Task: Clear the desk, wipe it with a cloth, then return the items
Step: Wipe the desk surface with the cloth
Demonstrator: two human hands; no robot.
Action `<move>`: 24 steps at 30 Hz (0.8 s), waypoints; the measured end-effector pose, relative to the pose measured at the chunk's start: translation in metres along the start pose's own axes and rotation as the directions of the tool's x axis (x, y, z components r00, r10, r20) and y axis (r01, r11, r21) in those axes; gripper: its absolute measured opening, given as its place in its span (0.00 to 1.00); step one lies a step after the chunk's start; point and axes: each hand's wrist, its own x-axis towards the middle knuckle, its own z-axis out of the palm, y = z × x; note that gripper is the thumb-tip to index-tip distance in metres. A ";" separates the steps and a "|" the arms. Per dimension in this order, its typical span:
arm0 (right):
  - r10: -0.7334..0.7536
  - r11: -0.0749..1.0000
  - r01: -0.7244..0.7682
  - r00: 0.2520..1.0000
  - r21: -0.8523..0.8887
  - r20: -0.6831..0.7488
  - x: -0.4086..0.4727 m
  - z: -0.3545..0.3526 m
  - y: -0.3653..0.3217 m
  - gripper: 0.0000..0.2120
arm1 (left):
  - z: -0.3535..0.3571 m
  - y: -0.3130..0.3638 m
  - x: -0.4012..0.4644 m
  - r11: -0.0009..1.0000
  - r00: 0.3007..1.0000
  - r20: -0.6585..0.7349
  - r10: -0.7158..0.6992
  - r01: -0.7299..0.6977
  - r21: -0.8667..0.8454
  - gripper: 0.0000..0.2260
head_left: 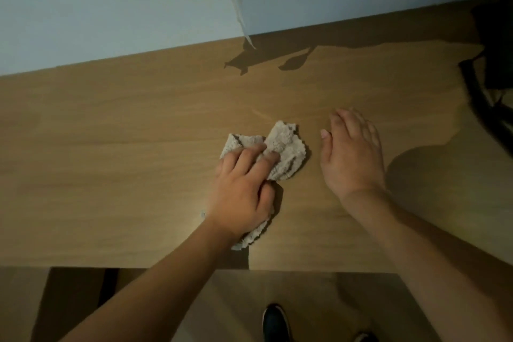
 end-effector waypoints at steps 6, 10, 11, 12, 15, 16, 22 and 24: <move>-0.048 0.946 0.028 0.997 0.324 0.055 0.002 -0.028 0.023 0.20 | 0.002 0.004 0.001 0.993 0.994 -0.021 -0.105 0.106 0.056 0.23; -0.213 0.970 0.205 0.976 0.129 0.053 -0.005 -0.067 0.084 0.23 | 0.004 0.007 0.000 0.982 0.989 -0.050 -0.136 0.142 0.128 0.23; -0.227 0.973 0.223 0.971 0.061 0.069 -0.010 -0.073 0.099 0.24 | 0.005 0.012 0.000 0.974 0.983 -0.078 -0.167 0.177 0.139 0.23; -0.224 0.975 0.223 0.970 0.012 0.092 -0.015 -0.076 0.111 0.23 | 0.007 0.018 -0.002 0.960 0.968 -0.107 -0.226 0.240 0.143 0.23; -0.192 0.981 0.196 0.968 -0.006 0.162 -0.028 -0.069 0.127 0.22 | 0.019 0.060 -0.026 0.920 0.918 -0.135 -0.372 0.384 0.079 0.21; -0.199 0.979 0.201 0.965 0.005 0.168 -0.028 -0.065 0.128 0.22 | 0.026 0.083 -0.042 0.944 0.939 -0.130 -0.319 0.327 0.046 0.20; -0.198 0.980 0.193 0.971 0.051 0.137 -0.027 -0.066 0.128 0.23 | 0.031 0.144 -0.073 0.984 0.994 -0.044 0.098 -0.104 -0.143 0.19; -0.188 0.982 0.183 0.972 0.051 0.141 -0.027 -0.067 0.128 0.21 | 0.018 0.102 -0.023 0.989 0.977 -0.181 -0.114 0.094 -0.116 0.22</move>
